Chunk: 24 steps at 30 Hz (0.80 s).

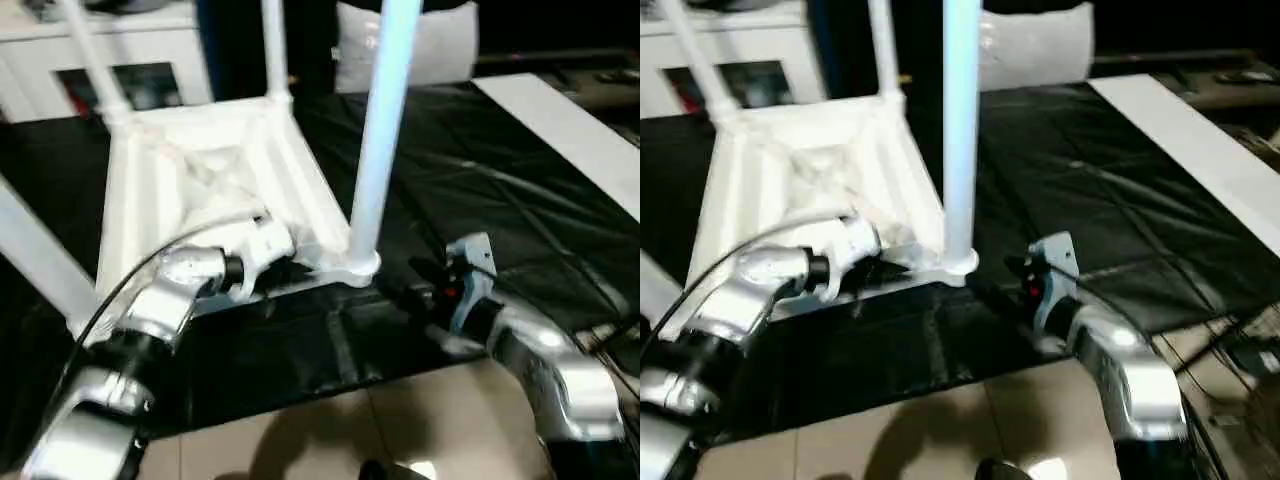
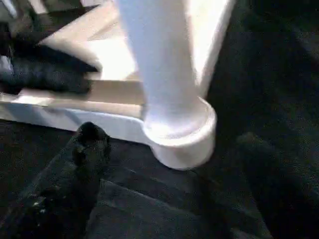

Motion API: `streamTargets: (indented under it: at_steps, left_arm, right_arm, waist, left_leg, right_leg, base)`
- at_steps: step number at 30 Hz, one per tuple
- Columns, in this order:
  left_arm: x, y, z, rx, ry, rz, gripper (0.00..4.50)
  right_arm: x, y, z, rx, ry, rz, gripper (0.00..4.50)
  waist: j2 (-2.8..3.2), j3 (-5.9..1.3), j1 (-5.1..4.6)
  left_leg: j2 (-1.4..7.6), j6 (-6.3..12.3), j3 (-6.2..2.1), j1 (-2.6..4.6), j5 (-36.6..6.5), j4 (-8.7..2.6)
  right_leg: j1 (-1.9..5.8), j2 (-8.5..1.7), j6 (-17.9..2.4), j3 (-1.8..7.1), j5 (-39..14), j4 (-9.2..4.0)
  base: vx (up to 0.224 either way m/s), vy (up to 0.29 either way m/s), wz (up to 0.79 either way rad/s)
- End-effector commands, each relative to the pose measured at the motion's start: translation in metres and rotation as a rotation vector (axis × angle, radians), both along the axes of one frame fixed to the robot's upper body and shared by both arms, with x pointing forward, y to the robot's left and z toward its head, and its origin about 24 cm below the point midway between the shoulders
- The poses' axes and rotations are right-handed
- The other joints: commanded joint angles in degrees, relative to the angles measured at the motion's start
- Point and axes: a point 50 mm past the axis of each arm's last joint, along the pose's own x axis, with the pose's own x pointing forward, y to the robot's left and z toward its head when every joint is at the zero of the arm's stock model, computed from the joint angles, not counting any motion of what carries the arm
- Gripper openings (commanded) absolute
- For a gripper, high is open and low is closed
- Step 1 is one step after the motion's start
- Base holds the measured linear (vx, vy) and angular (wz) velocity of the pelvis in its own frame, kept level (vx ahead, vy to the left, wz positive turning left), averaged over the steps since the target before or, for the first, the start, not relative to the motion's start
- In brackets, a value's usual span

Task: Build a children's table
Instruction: Rotate leg to tighten, then rotate table base

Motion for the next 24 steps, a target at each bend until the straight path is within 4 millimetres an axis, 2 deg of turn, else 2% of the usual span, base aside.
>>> streamTargets:
  at_steps: [1, 2, 3, 4, 5, 6, 7, 8, 9, 10, 11, 12, 13, 14, 15, 16, 17, 18, 19, 20, 21, 22, 23, 24]
  left_arm:
    - [-0.003, 0.003, 0.006, -0.088, 0.033, 0.106, 1.02]
    - [-0.007, 0.003, 0.003, -0.084, 0.050, 0.165, 1.30]
    - [-0.007, 0.003, 0.003, -0.084, 0.050, 0.165, 1.38]
    - [-0.012, 0.003, 0.000, -0.100, 0.065, 0.206, 1.39]
    - [-0.019, 0.002, 0.000, -0.150, 0.039, 0.260, 1.39]
    - [-0.023, 0.002, 0.000, -0.190, 0.019, 0.298, 1.45]
    - [-0.027, 0.002, -0.001, -0.232, 0.014, 0.358, 1.62]
    - [-0.030, 0.002, -0.001, -0.256, 0.014, 0.399, 1.76]
    - [-0.032, 0.002, -0.001, -0.256, -0.002, 0.421, 1.82]
    - [-0.036, 0.003, -0.002, -0.251, -0.036, 0.465, 1.84]
    - [-0.038, 0.003, -0.003, -0.247, -0.052, 0.485, 1.89]
    - [-0.042, 0.002, -0.006, -0.241, -0.035, 0.518, 1.99]
    - [-0.042, 0.002, -0.006, -0.241, -0.035, 0.518, 2.11]
    - [-0.046, 0.003, -0.013, -0.232, 0.001, 0.572, 2.11]
    - [-0.046, 0.003, -0.013, -0.232, 0.001, 0.572, 2.26]
    - [-0.052, 0.003, -0.019, -0.245, 0.047, 0.609, 2.26]
    - [-0.056, 0.005, -0.021, -0.258, 0.062, 0.664, 2.32]
    - [-0.058, 0.007, -0.020, -0.270, 0.047, 0.692, 2.41]
    - [-0.058, 0.007, -0.020, -0.270, 0.047, 0.692, 2.52]
    - [-0.060, 0.008, -0.018, -0.278, 0.032, 0.708, 2.60]
    - [-0.061, 0.009, -0.017, -0.282, 0.020, 0.711, 2.69]
    - [-0.061, 0.009, -0.017, -0.282, 0.020, 0.711, 2.69]
    - [-0.064, 0.009, -0.017, -0.274, 0.026, 0.704, 2.87]
    - [-0.067, 0.009, -0.018, -0.276, 0.038, 0.686, 2.98]
  right_arm:
    - [-0.003, 0.004, 0.006, -0.023, -0.056, -0.009, 4.48]
    - [-0.003, 0.004, 0.006, -0.034, -0.080, -0.049, 4.50]
    - [-0.003, 0.004, 0.006, -0.034, -0.080, -0.049, 4.50]
    - [-0.004, 0.005, 0.006, -0.035, -0.096, -0.074, 4.50]
    - [-0.007, 0.008, 0.004, -0.036, -0.101, -0.067, 4.50]
    - [-0.009, 0.010, 0.004, -0.036, -0.104, -0.058, 4.50]
    - [-0.012, 0.013, 0.002, -0.056, -0.105, -0.039, 4.50]
    - [-0.013, 0.014, 0.001, -0.073, -0.106, -0.028, 4.50]
    - [-0.014, 0.015, 0.001, -0.080, -0.105, -0.024, 4.50]
    - [-0.015, 0.015, -0.001, -0.097, -0.104, -0.015, 4.50]
    - [-0.015, 0.016, -0.001, -0.105, -0.103, -0.011, 4.50]
    - [-0.016, 0.016, -0.002, -0.114, -0.105, -0.008, 4.50]
    - [-0.016, 0.016, -0.002, -0.114, -0.105, -0.008, 4.50]
    - [-0.017, 0.016, -0.002, -0.114, -0.104, 0.002, 4.50]
    - [-0.017, 0.016, -0.002, -0.114, -0.104, 0.002, 4.50]
    - [-0.017, 0.015, -0.002, -0.114, -0.106, 0.008, 4.50]
    - [-0.016, 0.015, -0.001, -0.095, -0.111, 0.008, 4.50]
    - [-0.016, 0.014, 0.000, -0.086, -0.116, 0.008, 4.50]
    - [-0.016, 0.014, 0.000, -0.086, -0.116, 0.008, 4.50]
    - [-0.015, 0.013, 0.001, -0.086, -0.126, 0.012, 4.50]
    - [-0.014, 0.013, 0.001, -0.086, -0.132, 0.018, 4.50]
    - [-0.014, 0.013, 0.001, -0.086, -0.132, 0.018, 4.50]
    - [-0.014, 0.013, 0.001, -0.086, -0.133, 0.028, 4.50]
    - [-0.014, 0.014, 0.002, -0.076, -0.133, 0.046, 4.50]
  waist:
    - [-0.21, -4.23, 0.57]
    - [-0.25, -4.07, 0.57]
    - [-0.23, -3.85, 0.54]
    - [-0.26, -3.83, 0.40]
    - [0.02, -3.65, 0.21]
    - [0.13, -3.81, 0.07]
    - [0.31, -3.69, -0.30]
    - [0.76, -3.63, -0.84]
    - [0.73, -3.49, -1.13]
    - [2.25, -3.45, -0.88]
    - [2.11, -3.48, -1.09]
    - [1.76, -2.84, -2.37]
    - [1.35, -2.21, -2.74]
    - [1.10, -1.70, -2.33]
    - [1.01, -1.57, -2.33]
    - [-0.69, -1.37, -1.77]
    - [-3.11, -1.28, -0.85]
    - [-3.58, -1.65, -0.45]
    - [-3.54, -2.71, 2.51]
    - [-3.86, -2.85, 3.27]
    - [-4.04, -3.19, 3.71]
    - [-2.05, -4.04, 5.21]
    - [-2.24, -3.32, 4.58]
    - [-2.17, -3.26, 4.55]
  left_leg:
    - [-0.06, 2.87, 1.98, -1.10, -3.8, -4.00]
    - [-0.20, 2.00, 2.16, -0.84, -6.3, -3.99]
    - [-0.40, 1.74, 2.16, -0.79, -7.3, -3.91]
    - [-0.97, 1.46, 2.26, -0.47, -9.3, -3.59]
    - [-1.31, 1.65, 2.20, -0.44, -10.8, -3.38]
    - [-1.15, 1.54, 2.04, -0.43, -11.5, -3.36]
    - [-0.95, 1.77, 1.88, -0.55, -13.0, -3.41]
    - [-0.03, 1.93, 1.53, -0.20, -15.2, -3.93]
    - [0.15, 2.12, 1.34, -0.09, -16.5, -4.08]
    - [1.61, 3.54, -3.27, -4.30, -22.2, -7.34]
    - [3.44, 3.86, -5.09, -3.86, -25.4, -8.19]
    - [4.00, 3.95, -7.12, -3.06, -30.5, -8.85]
    - [4.44, 3.33, -8.62, -2.32, -34.7, -9.73]
    - [5.54, 3.58, -9.93, -2.00, -37.4, -11.02]
    - [5.07, 4.09, -10.00, -2.26, -36.9, -10.68]
    - [1.43, 3.48, -8.32, -3.50, -32.1, -7.73]
    - [-6.36, 3.98, 1.24, 5.28, -17.8, 6.16]
    - [-6.61, 5.74, 1.76, 1.17, -11.2, 5.63]
    - [-4.39, 6.85, 1.16, -0.87, -3.5, 2.43]
    - [-3.66, 7.81, 1.12, -1.05, -2.2, 0.86]
    - [-3.66, 9.12, 0.21, -2.13, -0.5, -1.08]
    - [-2.51, 9.53, 0.11, -0.62, 2.0, -2.18]
    - [-2.22, 9.88, 0.60, -0.51, 1.7, -2.39]
    - [-1.92, 9.10, 0.47, -0.73, 1.1, -2.72]
  right_leg:
    - [5.38, -2.05, -3.7, 3.48, -21.8, -4.14]
    - [5.17, -1.98, -1.8, 3.22, -25.7, -4.65]
    - [5.00, -1.92, -0.5, 2.93, -28.1, -5.15]
    - [4.77, -1.61, 2.4, 2.20, -32.4, -6.02]
    - [4.56, -1.29, 4.8, 1.46, -35.1, -7.02]
    - [4.76, -1.39, 5.3, 1.18, -35.0, -7.06]
    - [4.95, -1.11, 6.3, 0.46, -34.9, -7.72]
    - [5.17, -0.99, 5.8, 0.28, -33.5, -8.06]
    - [5.21, -0.83, 5.9, 0.18, -33.5, -8.29]
    - [9.33, -1.21, 3.6, -0.83, -27.1, -3.72]
    - [8.60, -0.84, 2.0, 1.01, -20.7, -1.53]
    - [7.57, -0.81, -1.8, 2.25, -14.7, -0.48]
    - [6.86, -0.18, -4.4, 2.48, -17.4, 0.16]
    - [6.44, 0.33, -6.3, 3.72, -19.7, 2.96]
    - [6.37, 0.22, -7.3, 4.51, -20.0, 3.54]
    - [6.14, -0.40, -8.2, 6.09, -28.0, 0.94]
    - [-1.71, -1.34, -4.9, 3.89, -49.0, -9.50]
    - [1.96, -2.35, -0.5, 6.19, -54.0, -8.37]
    - [4.97, -4.15, 7.3, 10.20, -51.4, -6.23]
    - [5.40, -4.41, 10.0, 10.95, -48.9, -6.01]
    - [6.42, -2.43, 10.7, 10.10, -36.9, -3.60]
    - [5.79, -2.18, 10.1, 8.94, -27.2, -3.54]
    - [5.16, -0.84, 7.3, 8.17, -23.7, -3.80]
    - [5.53, -0.59, 6.8, 7.70, -23.4, -3.86]
  base:
    - [0.000, 0.000, 0.00]
    - [0.000, 0.000, 0.00]
    - [0.000, 0.000, 0.00]
    - [0.000, 0.000, 0.00]
    - [0.000, 0.000, 0.00]
    - [0.000, 0.000, 0.00]
    - [0.000, 0.000, 0.00]
    - [0.000, 0.000, 0.00]
    - [0.000, 0.000, 0.00]
    - [-0.022, -0.014, 0.26]
    - [-0.010, -0.068, 0.50]
    - [-0.010, -0.068, 0.50]
    - [0.031, -0.099, 0.62]
    - [0.054, -0.153, 0.73]
    - [0.054, -0.153, 0.73]
    - [0.064, -0.210, 0.79]
    - [0.019, -0.218, 0.45]
    - [0.019, -0.218, 0.45]
    - [0.028, -0.168, 0.14]
    - [0.041, -0.138, 0.07]
    - [0.041, -0.138, 0.07]
    - [0.003, -0.125, 0.07]
    - [0.004, -0.071, 0.11]
    - [0.004, -0.071, 0.11]
